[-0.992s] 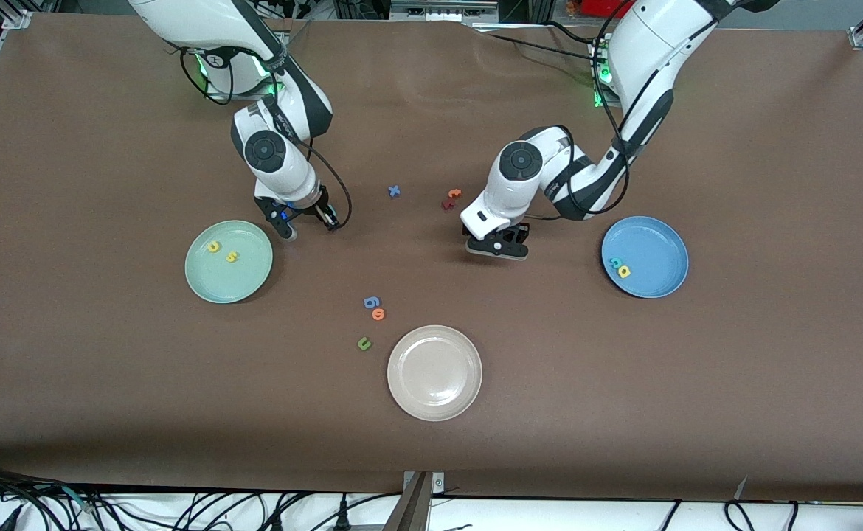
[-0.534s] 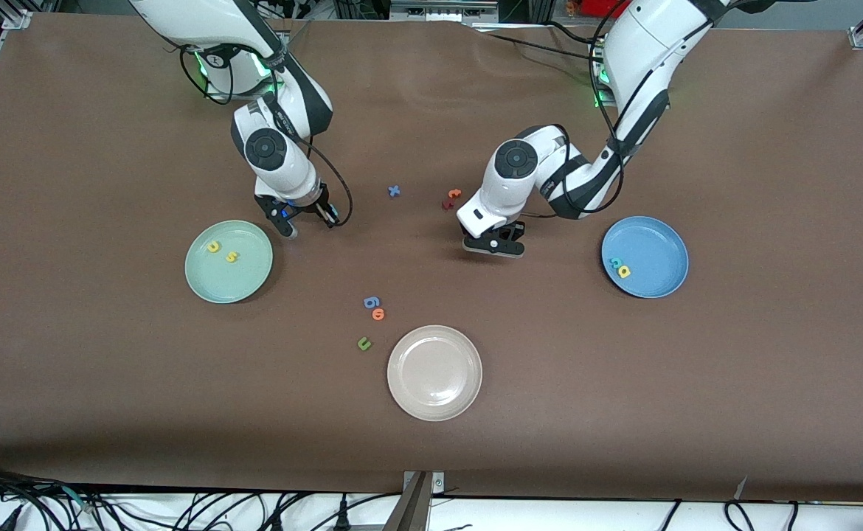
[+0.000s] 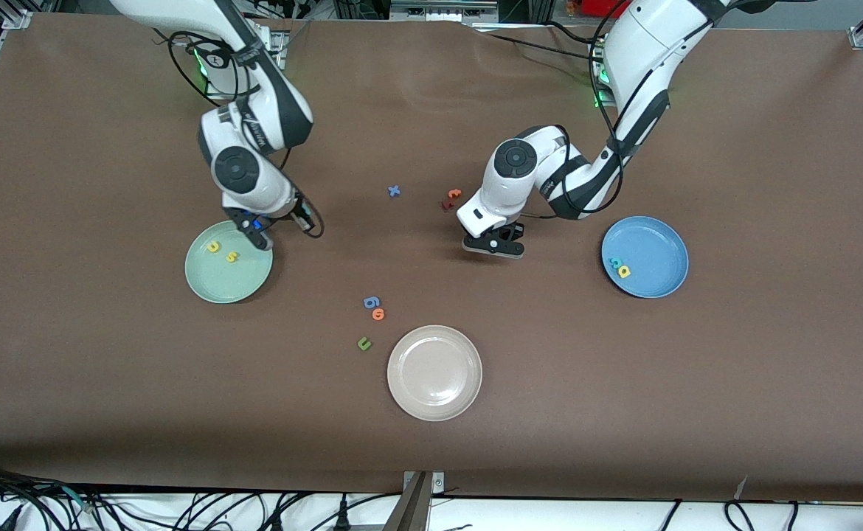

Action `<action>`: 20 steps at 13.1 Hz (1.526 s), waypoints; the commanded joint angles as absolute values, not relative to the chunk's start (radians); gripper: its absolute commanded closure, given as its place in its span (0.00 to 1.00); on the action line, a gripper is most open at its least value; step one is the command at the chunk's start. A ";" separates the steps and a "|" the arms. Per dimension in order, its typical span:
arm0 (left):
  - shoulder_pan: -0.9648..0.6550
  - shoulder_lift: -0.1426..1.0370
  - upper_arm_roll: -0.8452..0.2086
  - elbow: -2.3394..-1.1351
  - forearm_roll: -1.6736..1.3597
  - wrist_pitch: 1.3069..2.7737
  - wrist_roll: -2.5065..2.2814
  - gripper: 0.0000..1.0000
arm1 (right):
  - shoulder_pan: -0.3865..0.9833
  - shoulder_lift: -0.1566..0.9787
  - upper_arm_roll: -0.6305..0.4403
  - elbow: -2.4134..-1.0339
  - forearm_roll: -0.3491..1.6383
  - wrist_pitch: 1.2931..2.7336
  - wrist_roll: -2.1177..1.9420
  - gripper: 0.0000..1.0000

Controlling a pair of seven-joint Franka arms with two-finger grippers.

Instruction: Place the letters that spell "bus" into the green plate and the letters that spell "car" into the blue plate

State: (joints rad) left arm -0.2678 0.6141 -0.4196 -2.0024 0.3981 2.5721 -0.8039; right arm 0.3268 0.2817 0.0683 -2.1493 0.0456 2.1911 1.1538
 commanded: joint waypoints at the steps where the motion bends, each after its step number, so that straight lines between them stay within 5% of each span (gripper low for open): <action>1: -0.278 0.627 -0.413 -1.979 0.442 2.562 -0.828 0.69 | 0.324 0.281 -0.027 -2.097 0.063 2.112 0.958 0.90; 9: -0.279 0.627 -0.411 -1.980 0.443 2.560 -0.830 0.81 | 0.308 0.408 -0.114 -2.106 0.066 2.278 0.746 0.89; 10: -0.279 0.627 -0.411 -1.980 0.443 2.559 -0.828 0.83 | 0.310 0.407 -0.114 -2.106 0.066 2.278 0.744 0.79; 11: -0.279 0.627 -0.411 -1.980 0.443 2.559 -0.828 0.83 | 0.308 0.403 -0.114 -2.106 0.066 2.275 0.745 0.39; 12: -0.279 0.627 -0.411 -1.980 0.443 2.559 -0.828 0.87 | 0.308 0.399 -0.123 -2.103 0.066 2.273 0.746 0.10; 15: -0.279 0.630 -0.411 -1.980 0.460 2.559 -0.828 0.88 | 0.310 0.379 -0.143 -2.056 0.066 2.241 0.738 0.02; 20: -0.253 0.615 -0.414 -1.916 0.465 2.435 -0.802 1.00 | 0.310 0.359 -0.163 -1.781 0.063 1.903 0.684 0.02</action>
State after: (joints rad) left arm -0.2677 0.6139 -0.4161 -1.9840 0.4230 2.5297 -0.8037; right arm 0.3086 0.3672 -0.1487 -1.8745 0.0456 2.0051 0.7414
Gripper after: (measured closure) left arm 0.811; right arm 0.013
